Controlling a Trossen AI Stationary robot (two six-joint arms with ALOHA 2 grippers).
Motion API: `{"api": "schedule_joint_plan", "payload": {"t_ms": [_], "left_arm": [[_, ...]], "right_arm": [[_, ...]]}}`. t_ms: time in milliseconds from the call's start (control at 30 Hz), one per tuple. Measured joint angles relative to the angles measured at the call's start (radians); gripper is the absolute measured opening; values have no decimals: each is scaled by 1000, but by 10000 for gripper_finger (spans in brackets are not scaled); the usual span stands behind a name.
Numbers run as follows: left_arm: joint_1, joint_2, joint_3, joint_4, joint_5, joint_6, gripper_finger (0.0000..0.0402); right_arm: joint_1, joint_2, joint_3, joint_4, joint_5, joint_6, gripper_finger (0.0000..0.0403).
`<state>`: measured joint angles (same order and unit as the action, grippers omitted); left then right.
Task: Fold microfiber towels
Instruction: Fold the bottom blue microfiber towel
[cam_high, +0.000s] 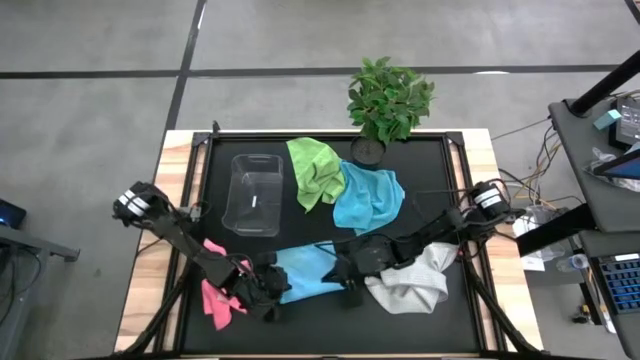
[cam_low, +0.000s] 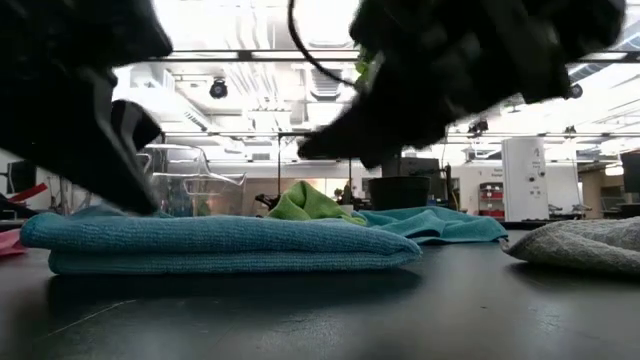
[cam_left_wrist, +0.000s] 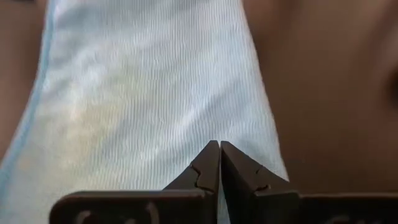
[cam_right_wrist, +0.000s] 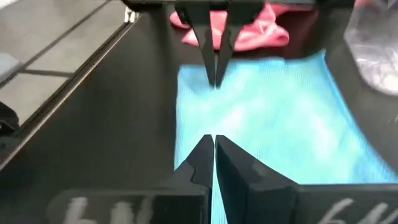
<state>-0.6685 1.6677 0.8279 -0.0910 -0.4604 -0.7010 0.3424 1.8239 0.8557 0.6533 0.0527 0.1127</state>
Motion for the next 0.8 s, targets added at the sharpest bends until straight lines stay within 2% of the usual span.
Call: {"api": "schedule_joint_plan", "payload": {"t_ms": [133, 267, 433, 800], "left_arm": [[0, 20, 0, 8, 38, 1, 0], [-7, 33, -19, -7, 99, 5, 0], [-16, 30, -33, 4, 111, 1, 0], [-20, -107, -26, -177, 158, 2, 0]], "right_arm": [[3, 53, -67, 110, 1, 21, 9], [6, 82, -76, 87, -37, 4, 9], [5, 80, -75, 25, -51, 9, 8], [11, 45, -78, -28, -50, 9, 8]]}}
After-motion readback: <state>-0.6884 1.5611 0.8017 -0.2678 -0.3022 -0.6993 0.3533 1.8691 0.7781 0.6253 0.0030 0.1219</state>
